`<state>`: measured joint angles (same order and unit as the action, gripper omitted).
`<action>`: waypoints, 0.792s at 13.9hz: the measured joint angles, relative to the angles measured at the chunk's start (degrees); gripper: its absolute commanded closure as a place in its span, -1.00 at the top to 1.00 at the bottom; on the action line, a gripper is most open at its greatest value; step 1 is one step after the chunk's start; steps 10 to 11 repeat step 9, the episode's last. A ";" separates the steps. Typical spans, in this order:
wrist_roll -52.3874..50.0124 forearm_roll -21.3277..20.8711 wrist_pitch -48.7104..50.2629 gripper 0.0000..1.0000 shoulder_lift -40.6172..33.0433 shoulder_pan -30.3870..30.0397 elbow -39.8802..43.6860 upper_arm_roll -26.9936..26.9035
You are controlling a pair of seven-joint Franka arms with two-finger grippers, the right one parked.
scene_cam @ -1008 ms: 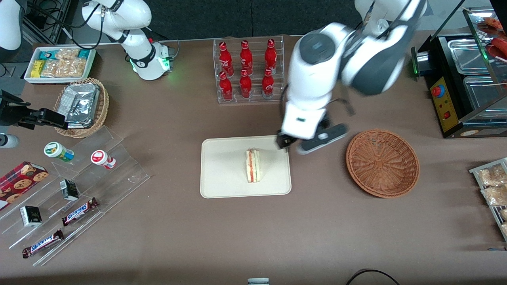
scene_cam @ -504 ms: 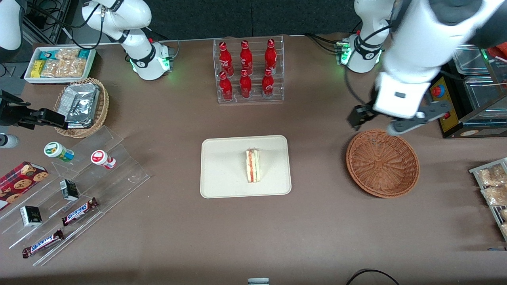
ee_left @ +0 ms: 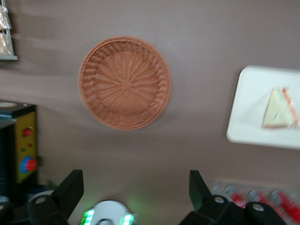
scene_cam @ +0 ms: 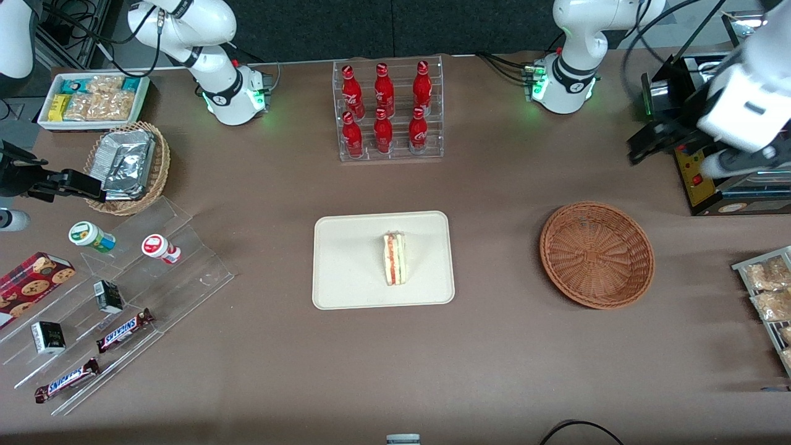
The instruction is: Place sandwich from basket to tray
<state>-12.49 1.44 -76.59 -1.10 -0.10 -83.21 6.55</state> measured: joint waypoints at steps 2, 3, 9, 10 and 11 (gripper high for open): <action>7.70 0.97 0.52 0.99 -3.58 -0.04 -3.02 -5.18; 9.76 1.02 0.52 0.99 -4.89 -0.04 -4.16 -6.87; 11.01 -0.29 0.43 0.99 -5.69 2.04 -5.64 -7.61; 11.01 -0.29 0.43 0.99 -5.69 2.04 -5.64 -7.61; 11.01 -0.29 0.43 0.99 -5.69 2.04 -5.64 -7.61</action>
